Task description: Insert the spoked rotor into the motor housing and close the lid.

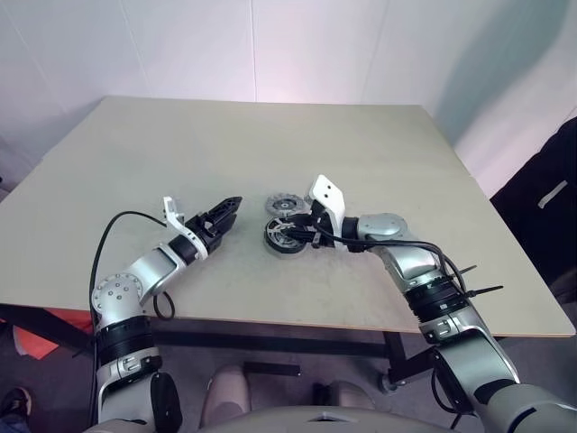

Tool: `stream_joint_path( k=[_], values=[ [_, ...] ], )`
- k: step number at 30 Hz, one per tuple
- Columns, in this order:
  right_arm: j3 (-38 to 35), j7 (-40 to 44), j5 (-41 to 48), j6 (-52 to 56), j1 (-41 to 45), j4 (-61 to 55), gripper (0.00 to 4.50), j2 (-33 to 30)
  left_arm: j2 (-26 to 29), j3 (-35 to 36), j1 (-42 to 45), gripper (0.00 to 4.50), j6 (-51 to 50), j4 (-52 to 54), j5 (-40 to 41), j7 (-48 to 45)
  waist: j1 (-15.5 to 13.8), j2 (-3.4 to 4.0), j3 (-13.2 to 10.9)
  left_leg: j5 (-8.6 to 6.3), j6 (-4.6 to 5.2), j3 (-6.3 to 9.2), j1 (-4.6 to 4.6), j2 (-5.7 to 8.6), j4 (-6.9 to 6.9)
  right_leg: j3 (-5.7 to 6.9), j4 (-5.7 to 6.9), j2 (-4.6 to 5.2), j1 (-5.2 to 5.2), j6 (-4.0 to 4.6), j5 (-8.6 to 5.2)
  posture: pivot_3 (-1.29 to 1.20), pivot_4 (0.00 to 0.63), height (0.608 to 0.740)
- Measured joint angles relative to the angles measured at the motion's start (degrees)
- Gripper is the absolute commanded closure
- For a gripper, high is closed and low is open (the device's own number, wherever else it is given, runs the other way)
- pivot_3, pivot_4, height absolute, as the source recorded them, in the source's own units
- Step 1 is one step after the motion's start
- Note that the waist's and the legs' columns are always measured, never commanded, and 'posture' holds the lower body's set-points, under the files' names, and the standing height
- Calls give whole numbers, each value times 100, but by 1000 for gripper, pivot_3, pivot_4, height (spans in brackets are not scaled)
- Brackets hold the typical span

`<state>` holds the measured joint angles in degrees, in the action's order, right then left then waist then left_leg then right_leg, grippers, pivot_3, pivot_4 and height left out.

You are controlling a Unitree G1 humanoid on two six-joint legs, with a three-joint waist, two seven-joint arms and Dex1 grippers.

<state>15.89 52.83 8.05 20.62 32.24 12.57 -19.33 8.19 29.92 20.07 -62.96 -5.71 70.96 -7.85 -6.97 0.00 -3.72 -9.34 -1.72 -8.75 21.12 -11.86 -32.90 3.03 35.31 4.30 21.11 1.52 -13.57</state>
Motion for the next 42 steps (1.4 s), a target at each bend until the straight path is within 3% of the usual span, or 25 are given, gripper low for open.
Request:
stream_joint_path(
  k=[1, 4, 6, 7, 41, 42],
  values=[
    [0, 14, 10, 11, 0, 4, 2907, -1, 16, -16, 0, 791, 9, 1, 0, -2, 0, 0, 0, 0, 0, 0, -2, 0, 0, 0, 0, 0, -2, 1, 1, 0, 0, 740],
    [0, 82, 73, 88, -1, 10, 3510, 1, 32, -41, -4, 791, 53, 2, 0, -8, 0, 0, 0, 0, 0, 0, -2, 0, 0, -1, 0, 0, -2, 8, 5, 0, 0, 740],
    [-5, 91, 112, 112, 0, 10, 4177, 5, 44, -64, -6, 791, 71, 4, 0, -13, 0, 0, 0, 0, 0, 0, -2, 0, 1, -1, 0, 0, -3, 17, 10, 0, 0, 740],
    [-5, 92, 119, 119, 0, 11, 4236, 6, 49, -70, -9, 791, 75, 6, 0, -16, 0, 0, 0, 0, 0, 0, -3, 0, 2, -1, 0, 0, -2, 16, 9, 0, 0, 740],
    [-112, -58, 31, 62, 199, 304, 4230, 41, 179, -250, -104, 791, 249, 12, -1, -100, 1, 0, 0, 2, -3, -1, 5, 0, 19, -1, -14, 0, 5, 26, 15, 0, 0, 740],
    [-112, -29, 24, 53, 199, 305, 3880, 37, 185, -252, -104, 791, 254, 12, -1, -104, 1, 0, 0, 1, -2, -2, 5, 0, 19, -1, -14, 0, 5, 26, 15, 0, 0, 740]
  ],
)
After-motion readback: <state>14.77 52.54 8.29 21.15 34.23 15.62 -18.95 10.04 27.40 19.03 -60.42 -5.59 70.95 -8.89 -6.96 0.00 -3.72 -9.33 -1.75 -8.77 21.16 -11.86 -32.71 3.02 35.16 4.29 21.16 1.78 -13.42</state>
